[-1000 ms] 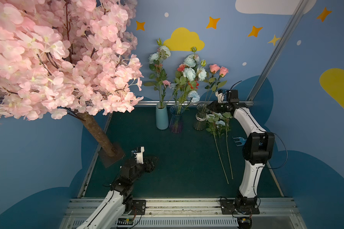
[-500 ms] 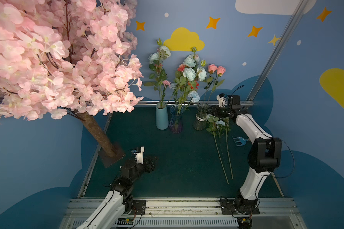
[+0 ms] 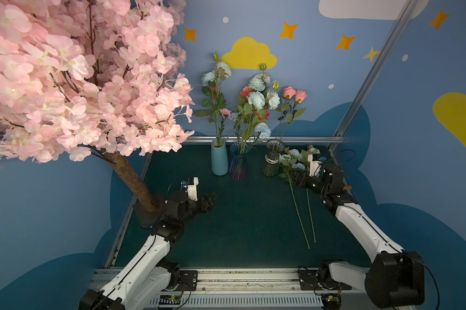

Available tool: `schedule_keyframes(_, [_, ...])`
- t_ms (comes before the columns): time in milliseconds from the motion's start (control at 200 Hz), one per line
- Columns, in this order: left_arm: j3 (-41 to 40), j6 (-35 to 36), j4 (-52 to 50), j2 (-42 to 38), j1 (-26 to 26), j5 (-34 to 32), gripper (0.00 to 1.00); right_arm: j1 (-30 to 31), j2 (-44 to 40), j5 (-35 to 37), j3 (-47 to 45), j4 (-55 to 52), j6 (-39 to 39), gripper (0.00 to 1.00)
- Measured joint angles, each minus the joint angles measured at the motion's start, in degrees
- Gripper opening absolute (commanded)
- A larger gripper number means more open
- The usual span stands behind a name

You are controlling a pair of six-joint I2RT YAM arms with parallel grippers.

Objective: Pick out blue flowers from the vase
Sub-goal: Move the vase to the center of the board, then pick up the vase from the center of the board.

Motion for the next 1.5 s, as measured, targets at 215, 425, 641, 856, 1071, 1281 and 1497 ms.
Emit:
schedule_keyframes(215, [30.9, 3.1, -10.7, 22.4, -3.8, -4.2, 0.7, -1.4, 1.1, 6.1, -6.8, 3.9, -1.2, 0.59])
schedule_keyframes(425, [54.6, 6.3, -25.2, 38.8, -5.8, -8.4, 0.67, -2.4, 1.3, 8.2, -7.2, 7.8, -0.4, 0.59])
schedule_keyframes(641, [71.5, 9.0, -38.8, 51.5, -6.3, -14.1, 0.65, -2.7, 1.3, 8.4, -7.5, 9.1, -0.3, 0.6])
schedule_keyframes(856, [82.2, 9.9, -47.3, 60.2, -6.9, -17.8, 0.65, -3.0, 1.5, 8.1, -7.6, 9.9, 0.1, 0.6])
schedule_keyframes(1071, [92.6, 10.2, -52.2, 67.8, -7.4, -20.2, 0.61, -3.1, 2.3, 7.7, -7.6, 10.2, 0.7, 0.61])
schedule_keyframes(1281, [98.2, 10.6, -55.7, 71.9, -7.5, -22.0, 0.5, -3.3, 2.3, 7.3, -7.6, 10.3, 1.0, 0.61])
schedule_keyframes(1497, [98.7, 10.2, -55.8, 72.3, -7.5, -22.1, 0.31, -3.5, 2.5, 6.8, -7.6, 10.3, 1.1, 0.61])
